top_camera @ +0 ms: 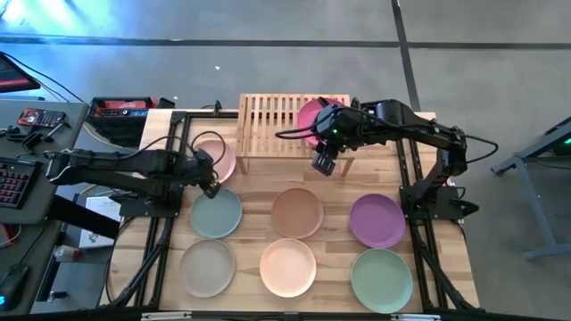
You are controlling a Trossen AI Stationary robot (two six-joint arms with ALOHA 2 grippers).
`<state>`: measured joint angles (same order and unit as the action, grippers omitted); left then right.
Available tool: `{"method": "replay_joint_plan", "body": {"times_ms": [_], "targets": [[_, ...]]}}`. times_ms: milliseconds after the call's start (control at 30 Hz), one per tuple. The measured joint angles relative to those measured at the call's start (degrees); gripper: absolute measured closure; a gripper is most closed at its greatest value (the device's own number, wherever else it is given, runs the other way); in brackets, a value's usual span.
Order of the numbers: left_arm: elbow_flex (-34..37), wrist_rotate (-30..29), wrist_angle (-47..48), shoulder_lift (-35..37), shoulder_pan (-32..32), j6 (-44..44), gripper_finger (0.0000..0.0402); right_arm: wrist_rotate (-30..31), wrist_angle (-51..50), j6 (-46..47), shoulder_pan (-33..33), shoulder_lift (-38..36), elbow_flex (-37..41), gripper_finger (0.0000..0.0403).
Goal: Place and stack plates onto a shelf
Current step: Stack the orange plate on top of the pink plate on the shelf
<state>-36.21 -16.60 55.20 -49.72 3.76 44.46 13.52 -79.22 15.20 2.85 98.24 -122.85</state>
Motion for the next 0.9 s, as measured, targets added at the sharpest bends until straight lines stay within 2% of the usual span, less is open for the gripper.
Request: {"method": "replay_joint_plan", "body": {"times_ms": [400, 900], "targets": [[0.0, 2.79, -5.59, -12.94, 4.59, -1.73, 0.0289, 0.0, 0.0, 1.91, 0.0, 0.0, 0.01, 0.029], [0.0, 4.48, -10.04, -22.46, 4.98, -7.19, 0.0289, 0.0, -0.28, 1.88, 0.0, 0.0, 0.03, 0.029]]}}
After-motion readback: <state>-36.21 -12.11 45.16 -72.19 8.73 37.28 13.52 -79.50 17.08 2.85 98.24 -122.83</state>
